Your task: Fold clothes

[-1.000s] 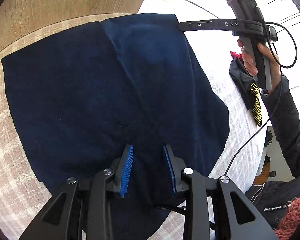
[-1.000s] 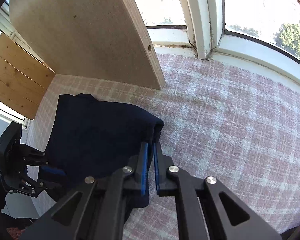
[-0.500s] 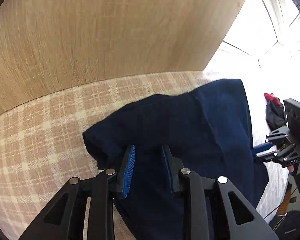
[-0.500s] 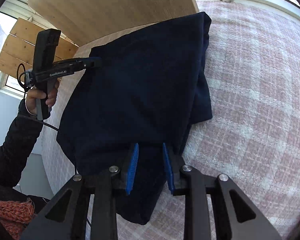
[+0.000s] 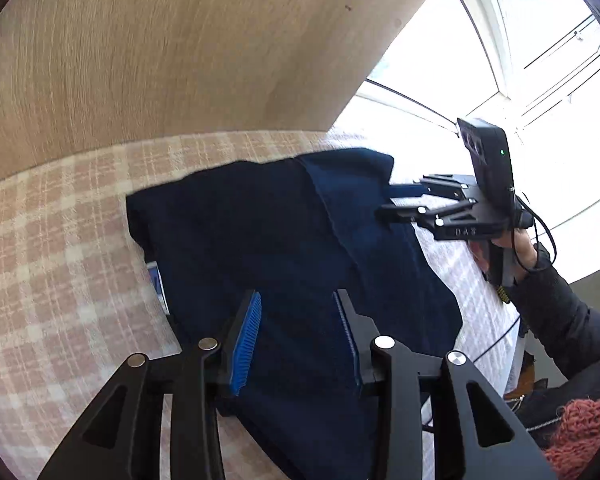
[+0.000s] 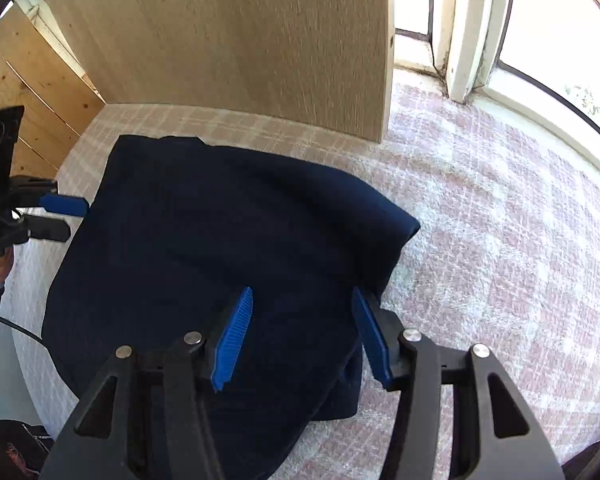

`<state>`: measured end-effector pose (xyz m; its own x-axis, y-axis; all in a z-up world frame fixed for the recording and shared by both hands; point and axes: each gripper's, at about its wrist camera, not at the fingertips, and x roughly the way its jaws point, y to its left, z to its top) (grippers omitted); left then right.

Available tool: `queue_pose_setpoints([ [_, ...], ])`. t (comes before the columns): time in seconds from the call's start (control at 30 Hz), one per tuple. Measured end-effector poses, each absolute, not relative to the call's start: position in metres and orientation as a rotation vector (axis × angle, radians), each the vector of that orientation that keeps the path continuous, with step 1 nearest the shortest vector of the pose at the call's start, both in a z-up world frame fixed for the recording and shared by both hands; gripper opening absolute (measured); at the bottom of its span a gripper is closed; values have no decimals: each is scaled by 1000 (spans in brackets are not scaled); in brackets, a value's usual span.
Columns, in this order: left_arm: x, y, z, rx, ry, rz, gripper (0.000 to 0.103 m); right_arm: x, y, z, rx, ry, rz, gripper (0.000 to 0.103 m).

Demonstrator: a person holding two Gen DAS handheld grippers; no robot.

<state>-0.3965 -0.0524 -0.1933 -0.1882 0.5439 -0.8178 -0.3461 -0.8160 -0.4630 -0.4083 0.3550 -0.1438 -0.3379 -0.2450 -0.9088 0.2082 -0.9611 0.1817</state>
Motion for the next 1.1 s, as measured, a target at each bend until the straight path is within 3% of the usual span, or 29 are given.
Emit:
queue_pose_setpoints([
  [0.07,-377,-56,-205,-1550,-130,2095,36,-398,358,-133,1641,-38,-2396,52],
  [0.3,-323,-57,-178,-1448,-335,2072,39,-301,331,-103,1533,-231,-2201,52],
  [0.47,-281,-28,-205,-1513,-238,2000,44,-252,325,-139,1640,-132,-2229,51],
  [0.5,-277,-35,-209,-1525,-237,2023,39,-244,328,-142,1683,-69,-2271,51],
  [0.67,-265,-61,-196,-1542,-367,2108,42,-207,349,-110,1649,-217,-2325,51],
  [0.77,-256,-55,-196,-1516,-367,2119,52,-191,344,-99,1584,-87,-2395,54],
  [1.03,-251,-31,-215,-1547,-325,2094,52,-202,323,-125,1610,8,-2308,53],
  [1.07,-251,-28,-215,-1543,-310,2097,52,-204,321,-129,1611,13,-2294,51],
  [1.1,-251,-25,-215,-1539,-287,2101,51,-206,319,-132,1611,18,-2281,33],
])
